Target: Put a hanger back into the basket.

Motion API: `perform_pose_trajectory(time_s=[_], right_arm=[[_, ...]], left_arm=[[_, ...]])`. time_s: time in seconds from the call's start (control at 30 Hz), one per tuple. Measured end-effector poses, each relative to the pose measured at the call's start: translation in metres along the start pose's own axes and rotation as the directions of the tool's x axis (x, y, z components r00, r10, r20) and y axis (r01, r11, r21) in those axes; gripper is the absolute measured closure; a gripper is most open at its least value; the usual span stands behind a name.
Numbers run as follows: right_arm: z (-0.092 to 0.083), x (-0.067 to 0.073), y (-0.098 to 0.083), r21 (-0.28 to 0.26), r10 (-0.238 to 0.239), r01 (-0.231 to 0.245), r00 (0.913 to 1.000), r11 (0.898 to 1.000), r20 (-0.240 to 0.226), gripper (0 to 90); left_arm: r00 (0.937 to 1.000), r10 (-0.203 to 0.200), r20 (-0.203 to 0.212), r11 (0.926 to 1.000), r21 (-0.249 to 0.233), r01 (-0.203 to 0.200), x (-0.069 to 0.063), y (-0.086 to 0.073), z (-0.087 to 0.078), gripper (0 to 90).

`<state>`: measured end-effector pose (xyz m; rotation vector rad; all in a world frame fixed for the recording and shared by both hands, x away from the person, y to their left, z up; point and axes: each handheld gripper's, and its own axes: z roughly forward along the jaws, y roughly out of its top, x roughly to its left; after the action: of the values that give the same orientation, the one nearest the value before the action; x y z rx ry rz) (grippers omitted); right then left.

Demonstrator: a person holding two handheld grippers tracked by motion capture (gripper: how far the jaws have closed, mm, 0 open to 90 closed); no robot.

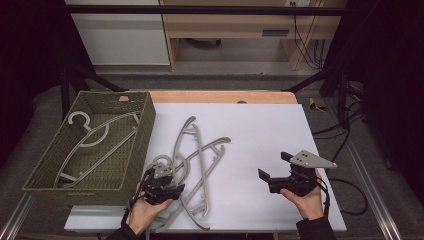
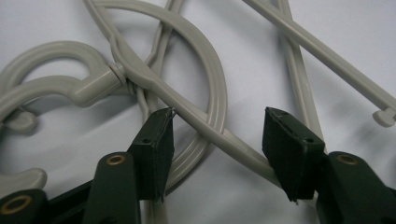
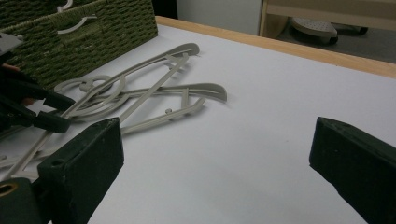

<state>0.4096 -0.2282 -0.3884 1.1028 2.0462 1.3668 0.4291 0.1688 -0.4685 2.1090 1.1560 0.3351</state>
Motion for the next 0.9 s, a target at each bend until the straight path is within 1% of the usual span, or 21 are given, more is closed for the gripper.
perform_pose_trajectory(time_s=[0.1,0.13,0.17,0.27,0.3,0.33,0.47,0.5,0.53,0.57,0.6,0.63,0.67,0.77,0.83,0.87,0.9], right_arm=[[0.000,0.000,0.000,0.002,0.000,0.000,1.0000,1.000,-0.003,3.3],[0.001,0.000,0.000,0.002,-0.002,0.002,1.0000,1.000,-0.002,3.3],[0.001,0.000,0.000,0.002,-0.002,0.002,1.0000,1.000,-0.003,3.3],[0.001,0.001,0.000,0.002,-0.001,0.001,1.0000,1.000,-0.002,3.3],[0.001,0.001,0.000,0.002,0.002,-0.002,1.0000,1.000,-0.002,3.3],[0.001,0.000,0.000,0.003,-0.004,0.004,1.0000,1.000,-0.006,3.3],[0.001,0.001,0.000,0.003,0.001,-0.001,1.0000,1.000,-0.004,3.3],[0.001,0.000,0.000,0.003,0.001,-0.001,1.0000,1.000,-0.004,3.3],[0.001,0.000,0.000,0.003,0.001,-0.001,1.0000,1.000,-0.004,3.3],[0.001,0.000,-0.001,0.004,0.002,-0.002,1.0000,1.000,-0.004,3.4],[0.001,0.000,-0.001,0.004,0.002,-0.002,1.0000,1.000,-0.004,3.4],[0.002,0.000,-0.001,0.004,0.001,-0.001,1.0000,1.000,-0.002,3.4],[0.002,0.000,-0.001,0.003,0.002,-0.002,1.0000,1.000,-0.002,3.4],[0.001,0.001,0.000,0.004,-0.001,0.001,1.0000,1.000,-0.005,3.4],[0.001,0.001,0.000,0.003,0.000,0.000,1.0000,1.000,-0.005,3.4],[0.002,0.001,-0.001,0.004,0.001,0.000,1.0000,1.000,-0.005,3.5],[0.002,0.001,-0.001,0.004,0.001,0.000,1.0000,1.000,-0.005,3.5]], left_arm=[[1.0000,0.000,0.001,0.9999,0.012,0.000,0.000,0.001,0.001,43.7],[0.9999,-0.008,0.010,0.9997,0.023,0.008,0.001,0.002,0.002,44.3],[0.9999,-0.013,0.010,0.9996,0.027,0.013,0.001,0.002,0.002,45.0],[0.9999,-0.013,0.002,0.9992,0.039,0.013,0.003,0.003,0.002,53.0],[0.9997,-0.025,0.005,0.9989,0.039,0.025,0.006,0.004,0.002,55.2],[0.9996,-0.028,0.010,0.9989,0.038,0.027,0.007,0.004,0.002,56.6],[0.9991,-0.037,0.021,0.9980,0.052,0.036,0.010,0.005,0.001,58.9],[0.9991,-0.037,0.019,0.9979,0.054,0.036,0.010,0.005,0.000,61.1],[0.9991,-0.039,0.017,0.9975,0.059,0.038,0.011,0.006,0.000,61.1],[0.9993,-0.038,0.004,0.9975,0.060,0.038,0.011,0.007,0.000,64.7],[0.9993,-0.038,0.004,0.9975,0.060,0.038,0.011,0.007,0.000,66.5],[0.9994,-0.035,0.001,0.9974,0.063,0.035,0.012,0.007,-0.001,66.5],[0.9993,-0.037,0.003,0.9969,0.070,0.037,0.013,0.007,-0.002,70.0],[0.9994,-0.035,0.005,0.9967,0.073,0.035,0.014,0.008,-0.002,71.2],[0.9996,-0.030,-0.001,0.9970,0.072,0.030,0.013,0.009,-0.002,71.2],[0.9997,-0.025,0.004,0.9964,0.081,0.025,0.013,0.010,-0.001,71.1],[0.9997,-0.024,0.003,0.9966,0.079,0.023,0.013,0.011,0.000,71.1]])
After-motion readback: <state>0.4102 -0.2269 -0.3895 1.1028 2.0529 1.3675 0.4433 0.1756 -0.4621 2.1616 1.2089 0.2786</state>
